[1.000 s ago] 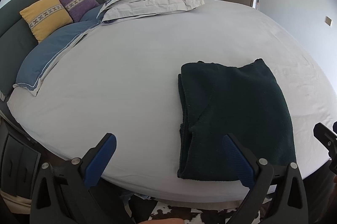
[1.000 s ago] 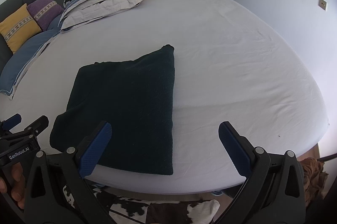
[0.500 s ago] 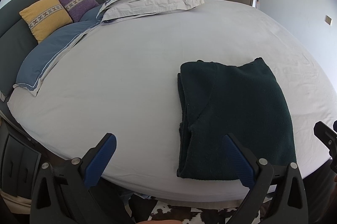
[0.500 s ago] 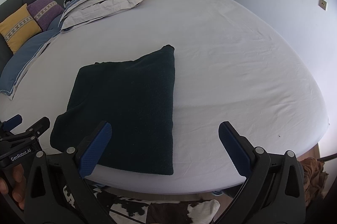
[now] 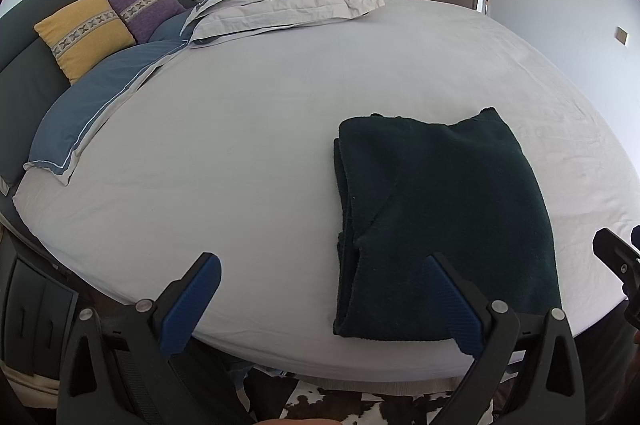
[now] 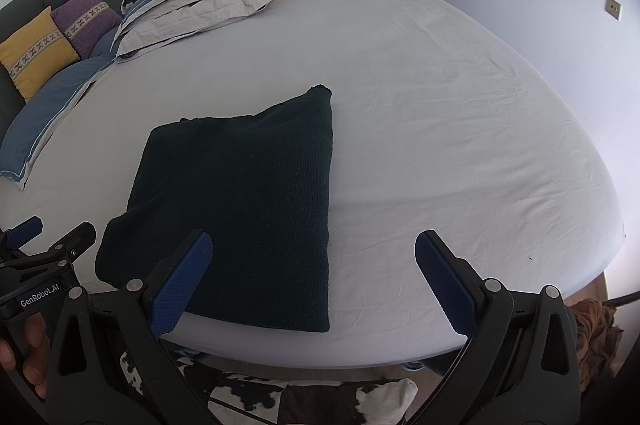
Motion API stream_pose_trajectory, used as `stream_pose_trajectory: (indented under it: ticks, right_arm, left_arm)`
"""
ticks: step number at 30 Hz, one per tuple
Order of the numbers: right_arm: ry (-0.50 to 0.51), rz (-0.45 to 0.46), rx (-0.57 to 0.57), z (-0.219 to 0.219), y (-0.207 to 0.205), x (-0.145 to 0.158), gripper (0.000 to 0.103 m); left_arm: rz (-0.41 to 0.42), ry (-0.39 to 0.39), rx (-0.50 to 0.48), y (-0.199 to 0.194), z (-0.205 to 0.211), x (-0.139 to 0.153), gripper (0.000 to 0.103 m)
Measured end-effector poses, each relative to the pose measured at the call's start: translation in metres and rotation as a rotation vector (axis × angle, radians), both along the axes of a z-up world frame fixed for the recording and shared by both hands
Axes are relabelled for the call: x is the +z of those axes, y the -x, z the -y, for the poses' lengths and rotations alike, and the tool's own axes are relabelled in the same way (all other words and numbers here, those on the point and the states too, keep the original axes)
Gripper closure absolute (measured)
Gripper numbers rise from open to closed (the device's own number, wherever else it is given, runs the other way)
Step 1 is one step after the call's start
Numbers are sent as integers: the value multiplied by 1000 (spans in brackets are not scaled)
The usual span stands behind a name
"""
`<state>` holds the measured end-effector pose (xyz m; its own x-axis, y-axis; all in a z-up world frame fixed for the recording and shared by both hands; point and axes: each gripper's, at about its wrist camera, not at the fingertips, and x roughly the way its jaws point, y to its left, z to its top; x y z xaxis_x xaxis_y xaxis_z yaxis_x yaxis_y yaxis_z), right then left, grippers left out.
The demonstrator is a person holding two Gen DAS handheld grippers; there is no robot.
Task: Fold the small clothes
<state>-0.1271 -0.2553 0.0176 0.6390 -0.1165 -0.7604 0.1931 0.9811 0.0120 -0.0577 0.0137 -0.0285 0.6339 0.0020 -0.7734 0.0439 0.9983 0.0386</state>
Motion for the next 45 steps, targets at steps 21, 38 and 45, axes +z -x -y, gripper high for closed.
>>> stream_pose_trajectory:
  ticks: [21,38,45]
  right_arm:
    - [1,0,1,0,0,0,0]
    - [1,-2,2,0,0,1,0]
    - [1,-1,3,0,0,0,0]
  left_arm:
    - [-2,0,-3,1,1,2,0]
    - [-6,2,-5,2,0,2,0]
    - [-6,2,-5,2,0,2,0]
